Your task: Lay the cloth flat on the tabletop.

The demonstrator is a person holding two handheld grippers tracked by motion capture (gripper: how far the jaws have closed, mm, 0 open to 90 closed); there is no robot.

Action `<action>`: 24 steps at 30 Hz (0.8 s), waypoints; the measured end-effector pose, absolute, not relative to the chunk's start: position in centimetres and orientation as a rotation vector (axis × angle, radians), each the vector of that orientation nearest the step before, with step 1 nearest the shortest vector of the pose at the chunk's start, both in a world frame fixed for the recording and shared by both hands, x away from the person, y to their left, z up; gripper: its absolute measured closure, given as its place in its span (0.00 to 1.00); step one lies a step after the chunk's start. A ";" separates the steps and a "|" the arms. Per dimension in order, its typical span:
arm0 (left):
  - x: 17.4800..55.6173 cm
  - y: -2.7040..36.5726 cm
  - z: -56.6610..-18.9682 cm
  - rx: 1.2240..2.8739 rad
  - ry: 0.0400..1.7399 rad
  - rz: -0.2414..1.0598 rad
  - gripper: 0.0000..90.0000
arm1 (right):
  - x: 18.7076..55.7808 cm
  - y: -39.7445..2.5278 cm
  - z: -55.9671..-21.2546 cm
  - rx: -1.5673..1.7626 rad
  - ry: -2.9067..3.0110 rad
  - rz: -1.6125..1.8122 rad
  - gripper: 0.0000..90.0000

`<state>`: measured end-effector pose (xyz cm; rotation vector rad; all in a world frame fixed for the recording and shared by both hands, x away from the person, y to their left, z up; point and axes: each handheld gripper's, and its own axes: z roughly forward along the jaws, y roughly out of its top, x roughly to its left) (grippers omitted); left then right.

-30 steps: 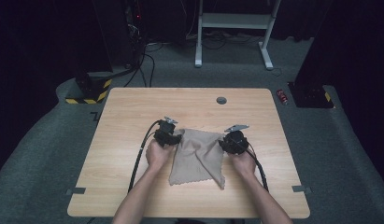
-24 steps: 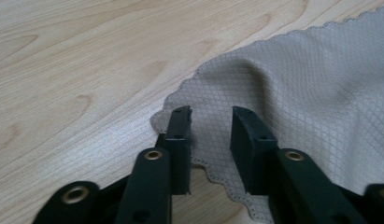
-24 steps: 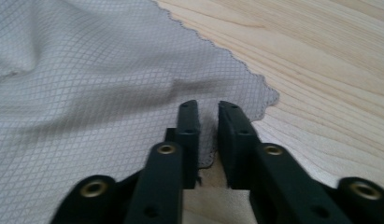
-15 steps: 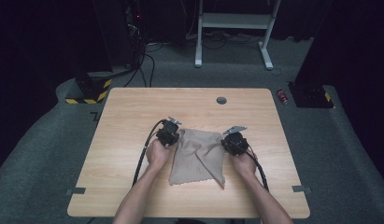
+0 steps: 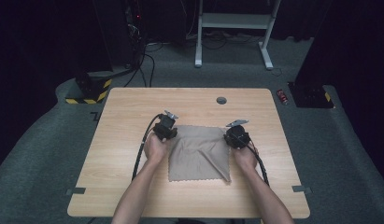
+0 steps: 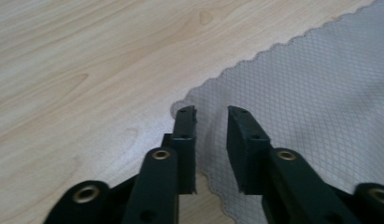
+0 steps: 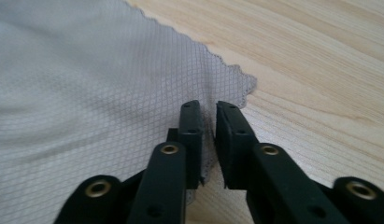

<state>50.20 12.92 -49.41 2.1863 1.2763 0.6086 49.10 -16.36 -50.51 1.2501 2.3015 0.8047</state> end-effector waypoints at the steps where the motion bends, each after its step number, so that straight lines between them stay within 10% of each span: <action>1: 49.9 13.1 -49.4 2.189 1.270 0.611 0.74 | 48.9 -16.5 -50.2 1.252 2.299 0.822 0.86; 17: 41.8 14.1 -50.5 2.156 1.198 0.484 0.58 | 43.7 -17.5 -50.8 1.179 2.399 0.899 0.81; 24: 41.1 14.8 -51.6 2.101 1.225 0.497 0.53 | 43.8 -17.3 -51.1 1.135 2.419 0.879 0.98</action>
